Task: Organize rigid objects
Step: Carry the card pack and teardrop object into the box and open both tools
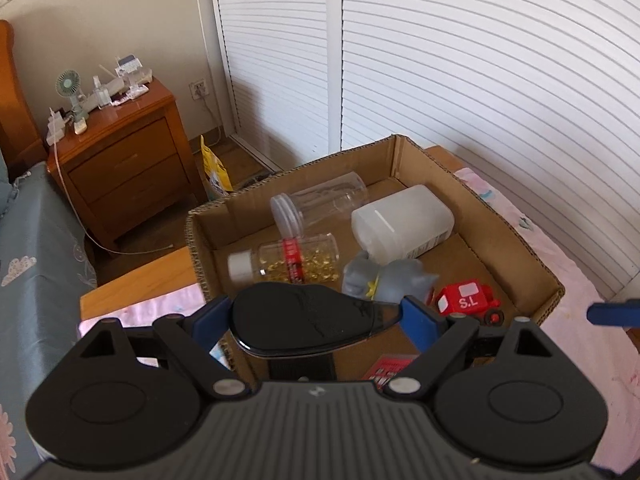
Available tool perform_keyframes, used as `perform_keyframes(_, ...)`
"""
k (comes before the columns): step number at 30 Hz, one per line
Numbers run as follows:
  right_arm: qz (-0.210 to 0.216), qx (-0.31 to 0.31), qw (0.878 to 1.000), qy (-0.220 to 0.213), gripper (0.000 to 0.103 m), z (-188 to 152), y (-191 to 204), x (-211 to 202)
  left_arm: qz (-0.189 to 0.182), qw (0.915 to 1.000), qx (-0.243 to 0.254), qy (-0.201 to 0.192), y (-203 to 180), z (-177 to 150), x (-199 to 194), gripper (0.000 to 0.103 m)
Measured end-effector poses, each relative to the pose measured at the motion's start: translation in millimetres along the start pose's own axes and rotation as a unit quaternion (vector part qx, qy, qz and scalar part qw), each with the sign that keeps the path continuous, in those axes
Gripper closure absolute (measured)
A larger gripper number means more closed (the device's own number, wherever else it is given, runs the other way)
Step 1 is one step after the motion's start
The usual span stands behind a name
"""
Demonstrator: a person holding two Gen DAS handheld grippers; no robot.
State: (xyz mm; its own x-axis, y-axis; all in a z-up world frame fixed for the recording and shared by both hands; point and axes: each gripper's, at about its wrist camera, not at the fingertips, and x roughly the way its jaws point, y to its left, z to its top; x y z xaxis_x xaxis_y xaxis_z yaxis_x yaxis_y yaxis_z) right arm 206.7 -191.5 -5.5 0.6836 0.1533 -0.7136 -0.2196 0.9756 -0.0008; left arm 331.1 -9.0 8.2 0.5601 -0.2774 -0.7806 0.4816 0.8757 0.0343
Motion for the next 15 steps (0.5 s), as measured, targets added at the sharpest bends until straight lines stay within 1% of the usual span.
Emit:
perform_keyframes(3, -0.005, 0.003, 1.0, -0.002, 0.0, -3, -2, -2, 0.003, 1.0, 0.001, 0.007, -4, 0, 9, 0.013)
perform_keyframes(10, 0.001, 0.015, 1.0, 0.0, 0.0, -6, -3, -5, 0.006, 0.9997, -0.014, 0.021, -4, 0, 22, 0.013)
perform_keyframes(15, 0.004, 0.018, 1.0, -0.001, 0.0, -8, -2, -7, 0.009, 0.999, -0.037, 0.022, 0, 1, 18, 0.006)
